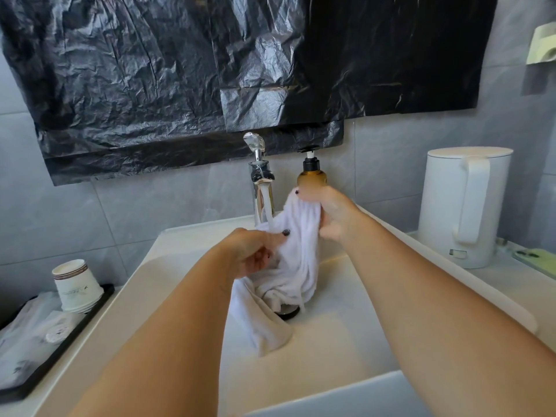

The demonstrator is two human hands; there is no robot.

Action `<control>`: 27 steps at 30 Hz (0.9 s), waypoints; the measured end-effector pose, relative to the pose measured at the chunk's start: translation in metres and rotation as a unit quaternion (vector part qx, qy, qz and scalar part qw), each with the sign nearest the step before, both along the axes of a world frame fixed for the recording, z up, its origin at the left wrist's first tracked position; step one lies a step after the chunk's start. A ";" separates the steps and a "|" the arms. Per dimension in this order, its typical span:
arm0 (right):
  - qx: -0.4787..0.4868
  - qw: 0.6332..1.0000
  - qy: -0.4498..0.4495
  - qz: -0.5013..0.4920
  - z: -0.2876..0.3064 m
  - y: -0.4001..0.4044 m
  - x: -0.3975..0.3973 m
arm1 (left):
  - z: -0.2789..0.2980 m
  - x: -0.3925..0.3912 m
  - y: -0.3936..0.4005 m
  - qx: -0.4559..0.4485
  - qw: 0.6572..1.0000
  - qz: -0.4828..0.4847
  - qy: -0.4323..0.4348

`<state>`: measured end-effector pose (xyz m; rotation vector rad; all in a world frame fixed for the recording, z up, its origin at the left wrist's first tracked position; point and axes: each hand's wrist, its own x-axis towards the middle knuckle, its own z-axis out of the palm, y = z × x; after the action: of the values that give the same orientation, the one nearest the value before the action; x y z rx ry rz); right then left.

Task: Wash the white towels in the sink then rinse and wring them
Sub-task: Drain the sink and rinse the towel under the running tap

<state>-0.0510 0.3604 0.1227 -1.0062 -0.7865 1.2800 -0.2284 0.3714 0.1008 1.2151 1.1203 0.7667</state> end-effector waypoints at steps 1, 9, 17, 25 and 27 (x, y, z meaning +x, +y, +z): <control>0.033 0.999 0.013 0.010 0.003 0.001 -0.001 | -0.001 0.002 0.001 -0.023 1.000 0.017 -0.012; 0.195 0.976 0.092 0.029 0.022 -0.019 -0.015 | 0.003 0.017 -0.015 -0.055 0.994 -0.047 0.084; 0.049 0.976 -0.144 -0.156 0.009 0.001 -0.007 | 0.016 0.016 -0.021 0.048 0.997 -0.012 0.063; -0.101 0.874 -0.433 -0.195 -0.012 -0.009 0.001 | 0.024 -0.009 -0.025 0.316 0.848 0.144 0.400; -0.112 0.859 -0.458 -0.200 -0.015 -0.017 0.008 | 0.035 -0.023 -0.026 0.294 0.848 0.139 0.417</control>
<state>-0.0426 0.3433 0.1074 -1.9090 -1.0630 0.4785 -0.2517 0.3459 0.1357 2.0452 1.8858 0.8507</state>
